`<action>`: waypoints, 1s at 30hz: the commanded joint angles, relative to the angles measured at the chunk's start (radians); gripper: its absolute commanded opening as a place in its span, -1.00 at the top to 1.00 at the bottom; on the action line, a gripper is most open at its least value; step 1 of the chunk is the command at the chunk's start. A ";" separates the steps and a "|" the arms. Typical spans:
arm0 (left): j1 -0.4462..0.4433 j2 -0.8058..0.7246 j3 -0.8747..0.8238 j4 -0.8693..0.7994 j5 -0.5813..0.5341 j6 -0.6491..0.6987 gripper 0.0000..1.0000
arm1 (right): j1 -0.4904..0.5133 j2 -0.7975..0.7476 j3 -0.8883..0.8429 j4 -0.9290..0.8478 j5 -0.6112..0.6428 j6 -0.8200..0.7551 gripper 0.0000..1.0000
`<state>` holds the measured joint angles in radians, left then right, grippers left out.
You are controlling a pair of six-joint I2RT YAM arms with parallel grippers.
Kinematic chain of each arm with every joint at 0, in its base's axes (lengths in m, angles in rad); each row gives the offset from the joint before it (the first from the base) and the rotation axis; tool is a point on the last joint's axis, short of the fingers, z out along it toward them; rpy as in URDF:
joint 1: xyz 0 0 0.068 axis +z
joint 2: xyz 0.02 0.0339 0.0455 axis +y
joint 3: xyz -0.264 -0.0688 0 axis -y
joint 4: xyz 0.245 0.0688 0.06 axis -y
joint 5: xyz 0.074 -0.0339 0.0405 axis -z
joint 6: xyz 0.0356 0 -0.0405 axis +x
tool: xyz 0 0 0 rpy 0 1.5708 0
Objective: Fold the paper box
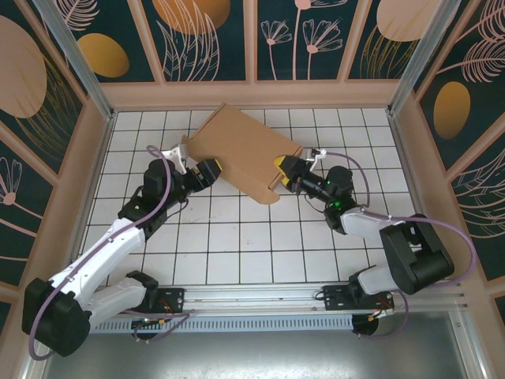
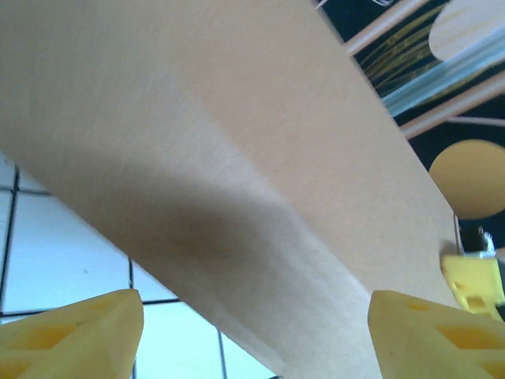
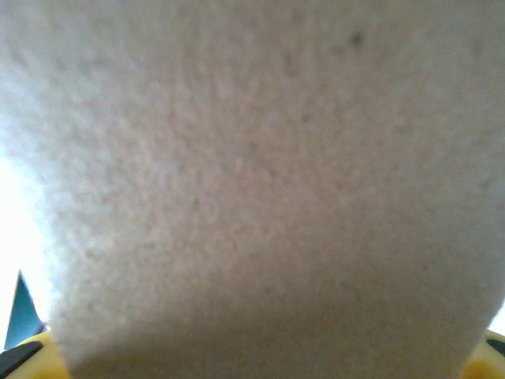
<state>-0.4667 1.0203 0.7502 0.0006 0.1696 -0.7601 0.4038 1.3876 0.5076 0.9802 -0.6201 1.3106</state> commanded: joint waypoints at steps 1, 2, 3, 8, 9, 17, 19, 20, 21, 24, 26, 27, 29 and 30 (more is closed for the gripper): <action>0.003 -0.044 0.112 -0.167 -0.017 0.327 -0.41 | -0.046 -0.044 0.090 -0.289 -0.102 -0.154 0.19; -0.004 -0.037 0.144 -0.206 -0.024 0.387 -0.40 | -0.058 -0.045 0.115 -0.361 -0.120 -0.195 0.19; -0.022 -0.019 0.184 -0.250 -0.062 0.449 -0.40 | -0.063 -0.047 0.142 -0.425 -0.140 -0.231 0.17; -0.227 0.064 0.271 -0.331 -0.391 0.754 -0.48 | -0.082 -0.044 0.187 -0.529 -0.211 -0.275 0.12; -0.274 0.065 0.252 -0.300 -0.424 0.846 -0.49 | -0.086 -0.044 0.185 -0.529 -0.225 -0.270 0.12; -0.432 0.037 0.094 -0.133 -0.365 1.368 -0.64 | -0.095 -0.029 0.175 -0.454 -0.346 -0.205 0.10; -0.466 0.034 0.058 -0.159 -0.362 1.476 -0.65 | -0.096 -0.032 0.175 -0.446 -0.365 -0.196 0.09; -0.480 0.038 0.041 -0.168 -0.379 1.526 -0.65 | -0.097 -0.034 0.174 -0.439 -0.373 -0.188 0.09; -0.489 0.045 0.028 -0.164 -0.414 1.559 -0.65 | -0.097 -0.037 0.172 -0.432 -0.378 -0.184 0.09; -0.496 0.049 -0.021 -0.096 -0.488 1.645 -0.64 | -0.097 -0.042 0.162 -0.393 -0.396 -0.156 0.08; -0.495 0.038 -0.084 0.038 -0.558 1.725 -0.63 | -0.097 -0.042 0.147 -0.335 -0.411 -0.110 0.08; -0.496 0.037 -0.111 0.107 -0.592 1.764 -0.62 | -0.097 -0.041 0.139 -0.302 -0.419 -0.086 0.08; -0.499 0.042 -0.191 0.320 -0.677 1.883 -0.59 | -0.094 -0.040 0.122 -0.241 -0.431 -0.040 0.08; -0.500 0.045 -0.221 0.405 -0.698 1.934 -0.58 | -0.093 -0.041 0.117 -0.225 -0.433 -0.029 0.07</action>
<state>-0.9668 1.0657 0.5972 0.1108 -0.3840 0.9604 0.3119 1.3697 0.6380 0.5987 -0.9737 1.2037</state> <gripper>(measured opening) 0.793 0.536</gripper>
